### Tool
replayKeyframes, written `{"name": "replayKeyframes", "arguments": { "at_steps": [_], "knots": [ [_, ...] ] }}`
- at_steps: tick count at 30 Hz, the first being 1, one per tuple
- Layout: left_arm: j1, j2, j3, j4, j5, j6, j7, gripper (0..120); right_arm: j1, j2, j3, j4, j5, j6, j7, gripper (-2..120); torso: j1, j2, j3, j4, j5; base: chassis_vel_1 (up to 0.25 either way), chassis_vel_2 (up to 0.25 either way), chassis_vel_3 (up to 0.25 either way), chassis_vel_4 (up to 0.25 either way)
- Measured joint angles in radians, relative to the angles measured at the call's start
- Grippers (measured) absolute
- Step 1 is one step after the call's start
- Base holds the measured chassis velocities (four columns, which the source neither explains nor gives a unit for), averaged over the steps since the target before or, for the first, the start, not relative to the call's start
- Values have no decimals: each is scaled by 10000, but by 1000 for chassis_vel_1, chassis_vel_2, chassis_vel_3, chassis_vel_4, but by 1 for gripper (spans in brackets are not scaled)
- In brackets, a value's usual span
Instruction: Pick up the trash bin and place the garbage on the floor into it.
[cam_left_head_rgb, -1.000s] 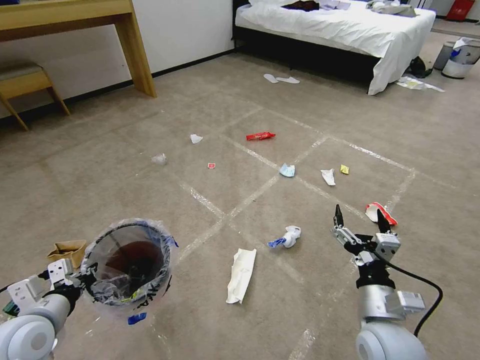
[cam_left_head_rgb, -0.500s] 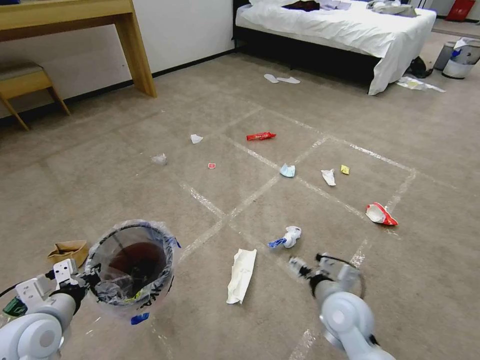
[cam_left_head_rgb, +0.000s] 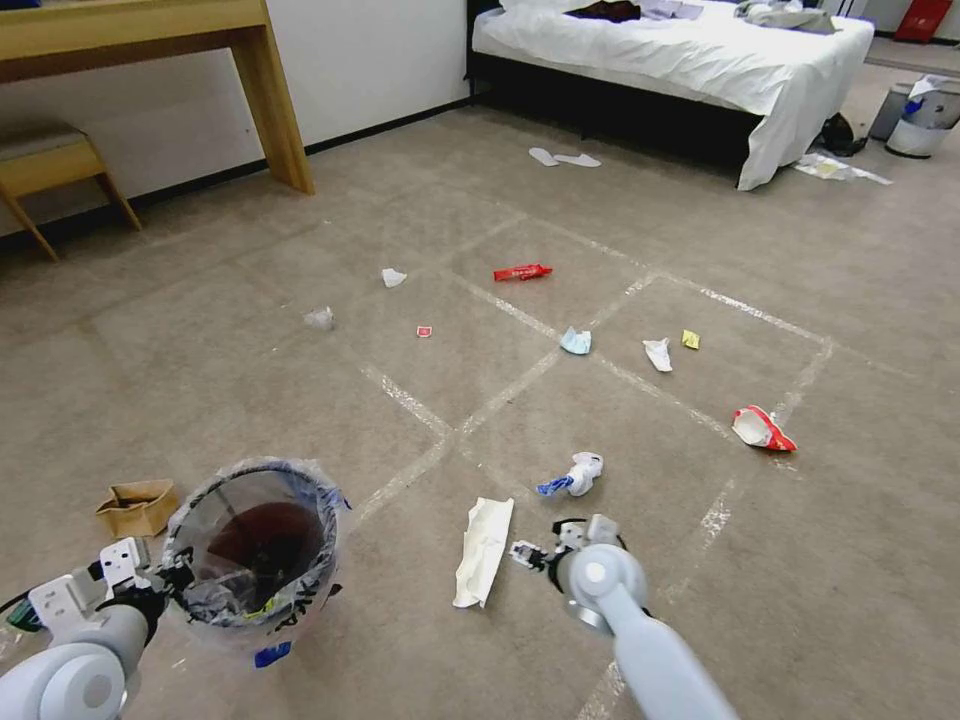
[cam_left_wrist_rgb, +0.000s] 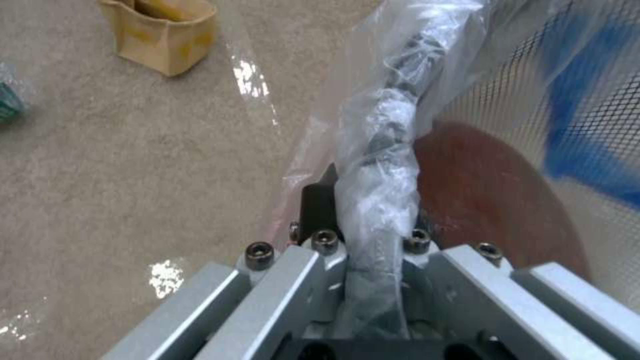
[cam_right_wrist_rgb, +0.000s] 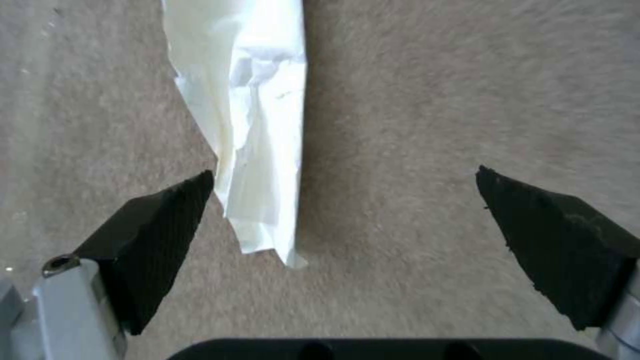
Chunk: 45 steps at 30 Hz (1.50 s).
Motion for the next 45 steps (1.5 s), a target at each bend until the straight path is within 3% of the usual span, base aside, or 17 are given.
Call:
{"name": "replayKeyframes", "arguments": {
  "at_steps": [6,18,35,45],
  "knots": [
    [18,-127,-99,5,9,-7,-91,1,801,548,-258,-1881,-291,150,-783,100,0,0,0,-2,-1,0,0,0,0],
    [136,-201,-197,-52,4,-135,-93,1,1235,1505,-299,-3183,-913,333,-1569,100,0,0,-1,0,0,0,0,0,0],
    [97,-179,-109,-40,4,-203,-65,1,1293,1711,-126,-4205,-1728,877,-2319,100,-2,0,-1,-2,0,0,0,0,0],
    [218,-215,-170,-98,12,-349,29,1,1554,1927,-182,-4877,-2259,1755,-3189,100,-2,0,-1,-1,1,0,0,0,0]
  ]
}}
